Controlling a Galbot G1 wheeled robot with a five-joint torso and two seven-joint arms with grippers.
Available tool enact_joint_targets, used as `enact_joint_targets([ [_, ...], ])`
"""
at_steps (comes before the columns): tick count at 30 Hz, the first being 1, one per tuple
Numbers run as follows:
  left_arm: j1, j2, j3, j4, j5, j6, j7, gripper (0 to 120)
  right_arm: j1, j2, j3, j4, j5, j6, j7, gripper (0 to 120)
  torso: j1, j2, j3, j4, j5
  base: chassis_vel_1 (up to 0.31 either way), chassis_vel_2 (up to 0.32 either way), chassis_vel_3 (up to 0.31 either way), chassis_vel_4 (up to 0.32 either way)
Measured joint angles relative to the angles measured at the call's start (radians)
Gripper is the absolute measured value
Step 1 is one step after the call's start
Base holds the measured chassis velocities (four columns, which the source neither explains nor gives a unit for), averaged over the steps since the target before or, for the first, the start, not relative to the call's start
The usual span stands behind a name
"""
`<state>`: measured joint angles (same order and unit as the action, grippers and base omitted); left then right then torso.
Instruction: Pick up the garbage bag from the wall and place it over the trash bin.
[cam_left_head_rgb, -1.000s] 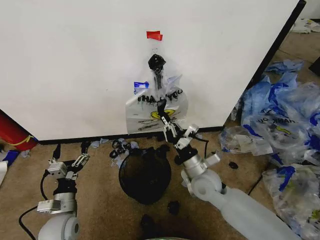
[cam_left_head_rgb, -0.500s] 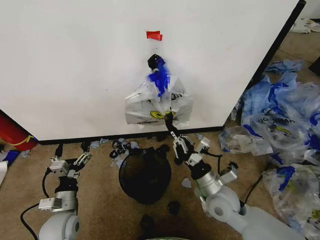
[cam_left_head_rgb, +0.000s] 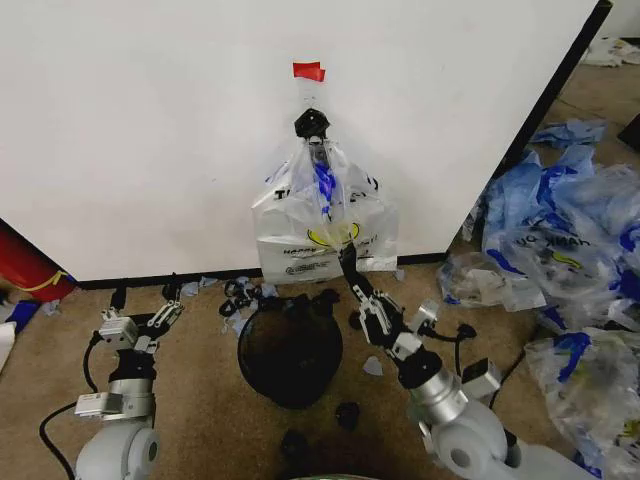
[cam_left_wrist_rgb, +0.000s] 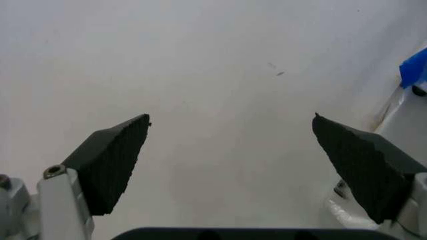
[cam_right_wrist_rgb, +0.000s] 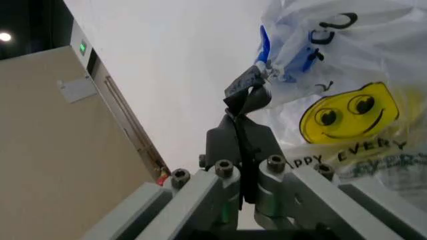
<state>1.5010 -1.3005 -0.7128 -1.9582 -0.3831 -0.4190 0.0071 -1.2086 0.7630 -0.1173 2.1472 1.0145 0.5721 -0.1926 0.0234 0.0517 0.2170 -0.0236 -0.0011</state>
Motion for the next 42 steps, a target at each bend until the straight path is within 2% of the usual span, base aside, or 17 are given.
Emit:
enact_joint_targets([
  [14, -0.003, 0.027, 0.006, -0.002, -0.015, -0.003, -0.004, 97, -0.087, -0.02, 0.025, 0.046, -0.044, 0.029, -0.007, 0, 0.0, 0.0, 0.0, 0.0001, 0.0001, 0.0, 0.0, 0.0, 0.0],
  [32, 0.002, 0.034, 0.008, 0.005, -0.015, -0.006, -0.006, 97, -0.134, -0.082, 0.021, -0.021, -0.038, 0.113, -0.153, 0, 0.0, 0.0, 0.0, 0.0, 0.0, 0.0, 0.0, 0.0, 0.0],
  [42, 0.001, 0.022, 0.019, 0.008, -0.001, -0.007, -0.006, 97, -0.179, -0.118, 0.062, -0.021, -0.036, 0.155, -0.2, 0, 0.0, 0.0, 0.0, 0.0001, -0.0001, 0.0, 0.0, 0.0, 0.0],
])
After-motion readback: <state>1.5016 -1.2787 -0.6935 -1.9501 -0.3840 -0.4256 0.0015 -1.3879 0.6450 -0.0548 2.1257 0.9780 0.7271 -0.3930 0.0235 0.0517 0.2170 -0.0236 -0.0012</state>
